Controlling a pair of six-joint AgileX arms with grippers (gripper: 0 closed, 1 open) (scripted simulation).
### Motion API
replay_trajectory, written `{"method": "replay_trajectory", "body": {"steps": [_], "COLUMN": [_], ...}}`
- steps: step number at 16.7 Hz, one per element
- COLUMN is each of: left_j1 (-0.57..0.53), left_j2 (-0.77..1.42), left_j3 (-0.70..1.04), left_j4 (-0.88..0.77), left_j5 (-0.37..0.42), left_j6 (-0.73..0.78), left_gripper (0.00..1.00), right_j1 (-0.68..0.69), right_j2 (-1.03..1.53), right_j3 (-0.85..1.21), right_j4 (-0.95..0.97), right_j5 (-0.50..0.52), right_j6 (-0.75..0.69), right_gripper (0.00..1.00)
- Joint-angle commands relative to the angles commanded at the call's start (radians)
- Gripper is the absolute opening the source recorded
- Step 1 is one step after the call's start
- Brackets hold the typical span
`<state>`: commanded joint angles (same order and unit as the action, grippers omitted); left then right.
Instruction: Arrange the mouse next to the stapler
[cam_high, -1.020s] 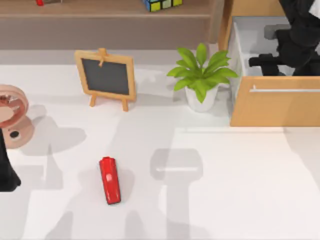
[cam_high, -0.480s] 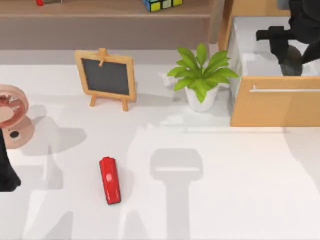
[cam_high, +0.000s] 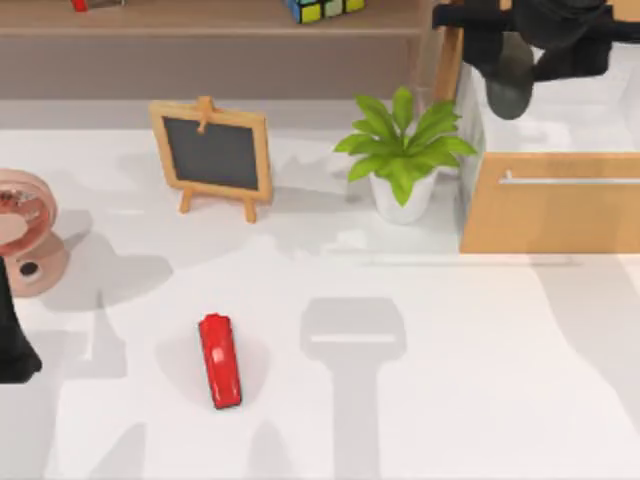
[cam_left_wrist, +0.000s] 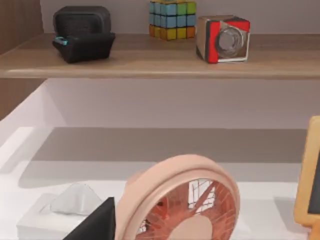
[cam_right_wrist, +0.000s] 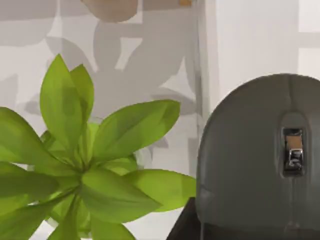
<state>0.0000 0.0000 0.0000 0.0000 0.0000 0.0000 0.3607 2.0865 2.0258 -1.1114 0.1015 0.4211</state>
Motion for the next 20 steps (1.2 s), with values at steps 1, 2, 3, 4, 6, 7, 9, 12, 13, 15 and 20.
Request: {"method": "replay_trajectory", "body": {"steps": [1, 2, 3, 4, 6, 7, 9, 12, 13, 15, 20], "left_j1": [0.0, 0.0, 0.0, 0.0, 0.0, 0.0, 0.0, 0.0, 0.0, 0.0, 0.0], "left_j2": [0.0, 0.0, 0.0, 0.0, 0.0, 0.0, 0.0, 0.0, 0.0, 0.0, 0.0], "left_j3": [0.0, 0.0, 0.0, 0.0, 0.0, 0.0, 0.0, 0.0, 0.0, 0.0, 0.0], "left_j4": [0.0, 0.0, 0.0, 0.0, 0.0, 0.0, 0.0, 0.0, 0.0, 0.0, 0.0], "left_j5": [0.0, 0.0, 0.0, 0.0, 0.0, 0.0, 0.0, 0.0, 0.0, 0.0, 0.0], "left_j6": [0.0, 0.0, 0.0, 0.0, 0.0, 0.0, 0.0, 0.0, 0.0, 0.0, 0.0], "left_gripper": [1.0, 1.0, 1.0, 1.0, 1.0, 1.0, 1.0, 1.0, 1.0, 1.0, 1.0], "right_j1": [0.038, 0.076, 0.115, 0.154, 0.229, 0.265, 0.33, 0.41, 0.433, 0.472, 0.515], "right_j2": [-0.013, -0.025, -0.034, -0.04, -0.041, -0.037, -0.022, 0.008, 0.018, 0.039, 0.066], "right_j3": [-0.012, -0.025, -0.041, -0.058, -0.099, -0.123, -0.174, -0.255, -0.281, -0.326, -0.379], "right_j4": [0.008, 0.016, 0.024, 0.033, 0.049, 0.056, 0.071, 0.091, 0.097, 0.108, 0.12], "right_j5": [0.0, -0.001, -0.002, -0.003, -0.007, -0.01, -0.014, -0.019, -0.02, -0.022, -0.025], "right_j6": [0.033, 0.066, 0.099, 0.133, 0.199, 0.231, 0.293, 0.374, 0.397, 0.435, 0.479], "right_gripper": [0.0, 0.0, 0.0, 0.0, 0.0, 0.0, 0.0, 0.0, 0.0, 0.0, 0.0]}}
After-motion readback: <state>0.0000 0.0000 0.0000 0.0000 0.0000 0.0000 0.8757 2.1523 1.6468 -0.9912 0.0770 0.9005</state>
